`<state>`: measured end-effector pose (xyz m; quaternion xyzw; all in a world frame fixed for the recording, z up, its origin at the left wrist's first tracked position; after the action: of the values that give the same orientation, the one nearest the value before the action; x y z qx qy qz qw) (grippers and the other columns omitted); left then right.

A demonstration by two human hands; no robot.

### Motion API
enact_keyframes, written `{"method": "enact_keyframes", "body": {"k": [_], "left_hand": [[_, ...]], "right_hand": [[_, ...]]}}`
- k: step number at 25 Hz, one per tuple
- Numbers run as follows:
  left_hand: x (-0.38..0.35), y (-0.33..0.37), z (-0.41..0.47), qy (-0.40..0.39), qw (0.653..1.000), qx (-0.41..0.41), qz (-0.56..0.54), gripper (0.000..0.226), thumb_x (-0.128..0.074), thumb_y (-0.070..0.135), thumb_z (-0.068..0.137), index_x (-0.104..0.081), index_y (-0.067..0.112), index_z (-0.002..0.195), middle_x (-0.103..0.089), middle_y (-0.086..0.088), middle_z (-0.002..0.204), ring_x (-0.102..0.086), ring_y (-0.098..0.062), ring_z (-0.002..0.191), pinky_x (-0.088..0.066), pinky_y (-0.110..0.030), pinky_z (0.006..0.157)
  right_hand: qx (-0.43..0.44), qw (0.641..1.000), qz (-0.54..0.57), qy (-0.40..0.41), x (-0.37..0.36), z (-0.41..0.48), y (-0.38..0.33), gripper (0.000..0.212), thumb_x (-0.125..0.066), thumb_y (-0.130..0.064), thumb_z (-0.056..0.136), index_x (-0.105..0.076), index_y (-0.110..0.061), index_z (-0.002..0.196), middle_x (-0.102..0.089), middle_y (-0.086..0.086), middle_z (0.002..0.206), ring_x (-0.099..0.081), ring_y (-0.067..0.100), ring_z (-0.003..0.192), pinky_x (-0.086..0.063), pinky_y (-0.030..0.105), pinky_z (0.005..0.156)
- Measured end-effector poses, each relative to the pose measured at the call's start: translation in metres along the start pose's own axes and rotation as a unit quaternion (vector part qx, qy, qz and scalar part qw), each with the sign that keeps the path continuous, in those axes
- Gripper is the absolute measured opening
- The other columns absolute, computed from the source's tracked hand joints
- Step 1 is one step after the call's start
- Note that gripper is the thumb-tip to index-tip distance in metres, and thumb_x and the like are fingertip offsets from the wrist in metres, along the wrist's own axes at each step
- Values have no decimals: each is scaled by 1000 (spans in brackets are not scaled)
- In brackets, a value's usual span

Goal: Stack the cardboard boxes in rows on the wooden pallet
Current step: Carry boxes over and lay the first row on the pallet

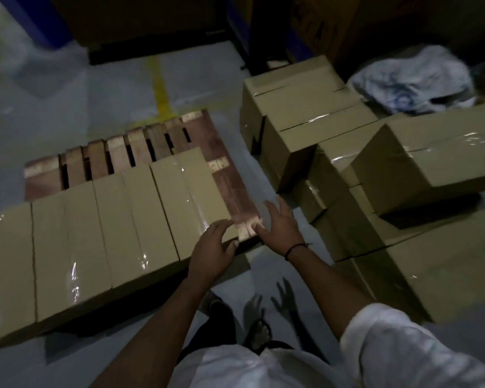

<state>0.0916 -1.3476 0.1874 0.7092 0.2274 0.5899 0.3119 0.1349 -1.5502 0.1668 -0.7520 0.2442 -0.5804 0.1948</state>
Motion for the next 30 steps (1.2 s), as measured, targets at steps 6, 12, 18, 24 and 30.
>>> {"method": "enact_keyframes", "body": {"k": [6,12,18,24,30], "left_hand": [[1,92,28,-16,995,-93,-25,46,-69,27,91,-56,27,136,-60,7,131,-59,-12,108,-51,-29,87],[-12,137,80,-80,988,-131,-31,42,-66,35,94,-56,34,134,-60,10,132,-58,-5,105,-53,-30,87],[-31,185,156,-150,969,-198,-2,50,-67,34,95,-52,29,142,-57,8,139,-58,-8,112,-52,-31,91],[-61,208,209,-230,942,-243,-10,51,-67,38,93,-50,35,141,-59,9,136,-56,-9,122,-54,-43,99],[-104,246,251,-286,918,-275,-11,51,-68,37,93,-52,33,141,-59,11,136,-56,-5,121,-54,-40,99]], "right_hand": [[-19,992,57,114,96,-31,31,69,-66,-47,91,-41,-21,149,-21,6,162,-26,28,146,-36,50,114],[-98,973,106,181,141,-24,64,67,-65,-44,93,-37,-27,151,-17,1,164,-23,26,148,-38,48,113],[-185,942,91,266,181,-4,93,64,-65,-47,92,-41,-27,147,-24,0,160,-28,26,145,-40,46,110],[-264,903,107,321,203,-7,122,66,-66,-45,92,-39,-26,149,-22,1,162,-29,27,146,-40,50,112],[-332,861,131,363,223,-10,174,66,-67,-43,91,-41,-24,149,-25,4,160,-28,27,146,-37,45,114]]}}
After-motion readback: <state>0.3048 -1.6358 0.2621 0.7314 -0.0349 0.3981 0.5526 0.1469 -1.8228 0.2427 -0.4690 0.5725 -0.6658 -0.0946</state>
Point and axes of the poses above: each hand's wrist, its own z-axis towards the middle knuckle, its own x-axis out of the back of the hand, y = z × x, the point moved 4 cm from there along z, towards the middle knuckle
